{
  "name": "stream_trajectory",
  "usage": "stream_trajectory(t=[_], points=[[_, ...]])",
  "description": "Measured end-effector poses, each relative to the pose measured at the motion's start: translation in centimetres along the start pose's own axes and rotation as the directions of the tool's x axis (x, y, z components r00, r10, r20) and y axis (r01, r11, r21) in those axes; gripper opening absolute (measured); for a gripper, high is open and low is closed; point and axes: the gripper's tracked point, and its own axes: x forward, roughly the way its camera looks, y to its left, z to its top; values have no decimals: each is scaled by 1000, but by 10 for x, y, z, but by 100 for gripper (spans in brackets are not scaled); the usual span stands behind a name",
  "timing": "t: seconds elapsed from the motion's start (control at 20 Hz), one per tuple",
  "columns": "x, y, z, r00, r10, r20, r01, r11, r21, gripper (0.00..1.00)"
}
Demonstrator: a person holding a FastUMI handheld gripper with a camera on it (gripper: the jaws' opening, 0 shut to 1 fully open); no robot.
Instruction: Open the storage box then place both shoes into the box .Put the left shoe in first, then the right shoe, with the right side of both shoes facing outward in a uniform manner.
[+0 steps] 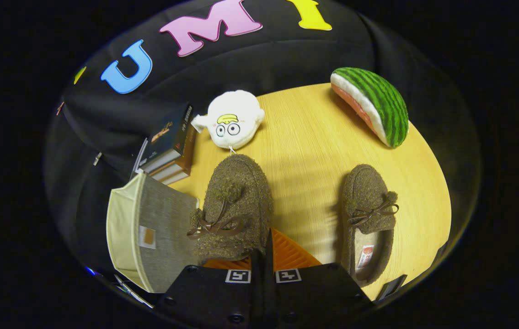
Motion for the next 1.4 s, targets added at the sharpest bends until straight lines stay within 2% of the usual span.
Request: stream_trajectory(t=[0.15, 0.35, 0.7, 1.0, 1.4], points=[[-30, 37, 17, 998, 15, 63, -17, 1000, 25, 5], [-57, 107, 33, 989, 87, 123, -94, 994, 57, 5], [-57, 213, 16, 975, 186, 120, -195, 978, 67, 5], [-17, 269, -32, 983, 180, 42, -180, 983, 16, 5], [32, 275, -74, 994, 97, -53, -96, 995, 31, 5]])
